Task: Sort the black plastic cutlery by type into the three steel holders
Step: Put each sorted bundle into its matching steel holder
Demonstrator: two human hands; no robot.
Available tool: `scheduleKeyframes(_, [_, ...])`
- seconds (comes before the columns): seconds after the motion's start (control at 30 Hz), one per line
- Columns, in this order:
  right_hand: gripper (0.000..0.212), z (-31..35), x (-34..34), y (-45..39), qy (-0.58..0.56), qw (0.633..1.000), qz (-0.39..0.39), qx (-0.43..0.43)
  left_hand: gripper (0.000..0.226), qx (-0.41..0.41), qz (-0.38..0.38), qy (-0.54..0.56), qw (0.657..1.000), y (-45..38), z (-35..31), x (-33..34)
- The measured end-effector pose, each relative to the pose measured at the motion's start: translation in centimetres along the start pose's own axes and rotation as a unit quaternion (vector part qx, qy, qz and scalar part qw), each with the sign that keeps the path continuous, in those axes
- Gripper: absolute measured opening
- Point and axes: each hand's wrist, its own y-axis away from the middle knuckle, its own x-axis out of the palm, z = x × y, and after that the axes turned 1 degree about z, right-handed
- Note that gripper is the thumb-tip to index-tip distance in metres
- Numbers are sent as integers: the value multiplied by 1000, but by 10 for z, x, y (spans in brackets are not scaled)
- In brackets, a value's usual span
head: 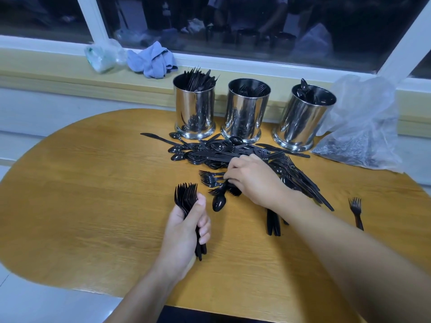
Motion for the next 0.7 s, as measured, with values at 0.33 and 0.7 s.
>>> scheduleKeyframes(0.33, [14, 1, 7, -4, 103, 994, 18, -24, 19, -6, -8, 12, 1000, 0, 0, 1])
scheduleKeyframes(0.7, [16, 107, -39, 39, -287, 946, -6, 150, 29, 62, -24, 24, 997, -3, 8, -3])
